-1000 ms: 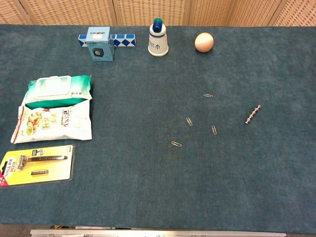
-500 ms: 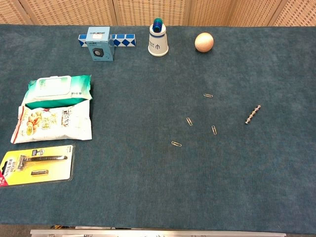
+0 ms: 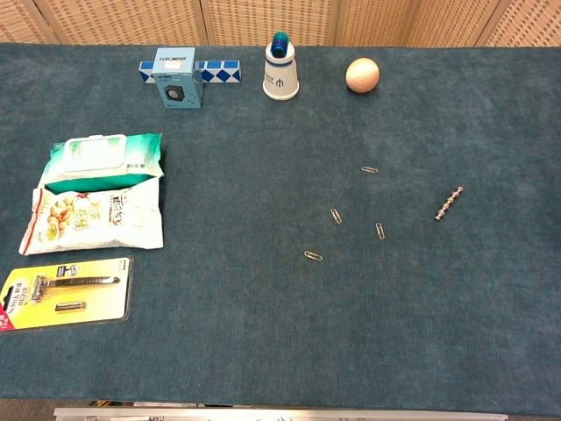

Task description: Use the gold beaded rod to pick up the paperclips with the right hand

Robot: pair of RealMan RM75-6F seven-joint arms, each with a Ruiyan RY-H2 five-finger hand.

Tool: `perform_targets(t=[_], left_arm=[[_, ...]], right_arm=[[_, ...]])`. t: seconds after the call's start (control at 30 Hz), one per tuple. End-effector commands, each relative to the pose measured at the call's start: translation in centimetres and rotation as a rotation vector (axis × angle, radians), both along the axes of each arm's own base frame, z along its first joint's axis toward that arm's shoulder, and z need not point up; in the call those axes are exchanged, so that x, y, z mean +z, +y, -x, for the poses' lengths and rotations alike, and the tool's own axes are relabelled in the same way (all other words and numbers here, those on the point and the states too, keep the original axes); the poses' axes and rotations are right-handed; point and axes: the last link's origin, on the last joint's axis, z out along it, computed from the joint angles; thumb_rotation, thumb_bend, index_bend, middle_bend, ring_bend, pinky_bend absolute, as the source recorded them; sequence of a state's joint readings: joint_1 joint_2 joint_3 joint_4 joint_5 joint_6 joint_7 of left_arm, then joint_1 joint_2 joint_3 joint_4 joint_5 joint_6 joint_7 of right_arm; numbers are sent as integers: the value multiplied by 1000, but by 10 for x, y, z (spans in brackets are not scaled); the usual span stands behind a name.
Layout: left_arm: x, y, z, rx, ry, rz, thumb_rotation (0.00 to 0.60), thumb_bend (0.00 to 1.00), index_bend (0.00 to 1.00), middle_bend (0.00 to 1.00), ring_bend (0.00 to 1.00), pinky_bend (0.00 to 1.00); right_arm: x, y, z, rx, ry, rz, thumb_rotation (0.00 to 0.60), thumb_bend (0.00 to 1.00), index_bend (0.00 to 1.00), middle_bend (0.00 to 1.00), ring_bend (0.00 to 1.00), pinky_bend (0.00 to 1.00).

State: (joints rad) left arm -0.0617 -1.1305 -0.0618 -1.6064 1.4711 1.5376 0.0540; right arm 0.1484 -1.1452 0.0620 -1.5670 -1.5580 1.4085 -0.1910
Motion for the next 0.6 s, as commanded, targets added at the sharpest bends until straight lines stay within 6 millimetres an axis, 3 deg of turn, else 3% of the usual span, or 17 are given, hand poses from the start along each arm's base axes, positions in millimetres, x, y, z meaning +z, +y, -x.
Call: perform_targets(t=[0.03,0.6], left_arm=[[0,0,0,1,-1,1,600,356,455,423,310,502],[9,0,3,28,-6,-10,600,356,461,423,310,502]], right_arm=[[-4,-7,0,6,50,-38,600,129,391,129,84,245],[-55,-37,-10,28,224,-229,600,168,436,129,64,224]])
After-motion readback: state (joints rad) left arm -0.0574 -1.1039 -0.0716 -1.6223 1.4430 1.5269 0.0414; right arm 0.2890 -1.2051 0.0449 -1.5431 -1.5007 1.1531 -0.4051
